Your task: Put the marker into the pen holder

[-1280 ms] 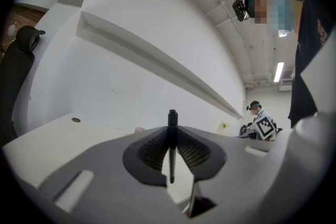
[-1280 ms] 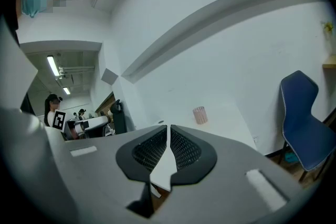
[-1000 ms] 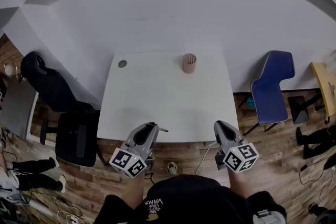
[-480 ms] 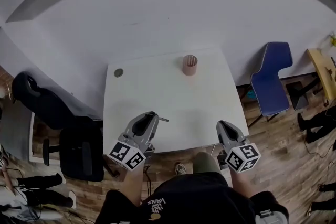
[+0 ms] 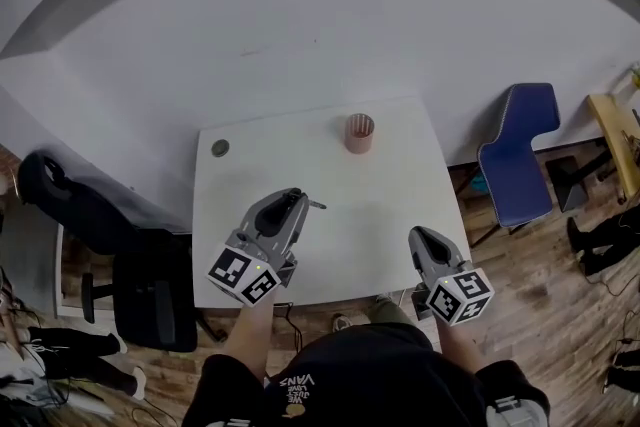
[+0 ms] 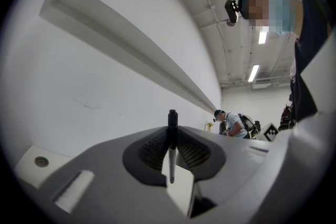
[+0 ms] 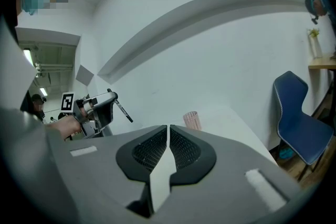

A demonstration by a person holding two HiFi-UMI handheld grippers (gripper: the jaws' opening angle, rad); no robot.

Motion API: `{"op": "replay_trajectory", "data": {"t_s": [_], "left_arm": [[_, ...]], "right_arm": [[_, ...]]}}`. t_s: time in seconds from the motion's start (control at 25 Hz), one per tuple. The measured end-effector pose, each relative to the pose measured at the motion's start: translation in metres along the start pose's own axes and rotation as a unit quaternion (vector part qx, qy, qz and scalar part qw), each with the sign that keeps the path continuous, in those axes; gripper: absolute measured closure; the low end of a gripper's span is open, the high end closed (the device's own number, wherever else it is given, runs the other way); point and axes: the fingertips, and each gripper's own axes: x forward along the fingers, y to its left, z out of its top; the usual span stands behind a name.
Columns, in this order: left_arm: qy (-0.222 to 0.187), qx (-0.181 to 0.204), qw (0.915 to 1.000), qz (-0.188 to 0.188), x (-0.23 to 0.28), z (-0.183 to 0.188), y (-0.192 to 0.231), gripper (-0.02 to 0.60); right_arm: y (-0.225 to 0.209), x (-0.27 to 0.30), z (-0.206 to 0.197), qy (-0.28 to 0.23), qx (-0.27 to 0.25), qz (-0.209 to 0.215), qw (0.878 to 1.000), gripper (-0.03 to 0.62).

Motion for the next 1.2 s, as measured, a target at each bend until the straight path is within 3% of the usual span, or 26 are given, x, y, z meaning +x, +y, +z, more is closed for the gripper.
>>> {"op": "replay_trajectory", "data": {"t_s": [0.68,1.2], "left_arm": [[0.014,0.02,0.9997,-0.009,0.105,-0.003,0.028,0.48],[0.058,0.064,0.9962,0.007,0.177,-0.045,0.054,0.48]], "right_arm": [[-0.052,0.021,0.005,0.013,0.014,0.003,1.0,0.592],[-0.095,0.011,-0.001,0.023,0.033,-0.022,0.999,0.592]]}}
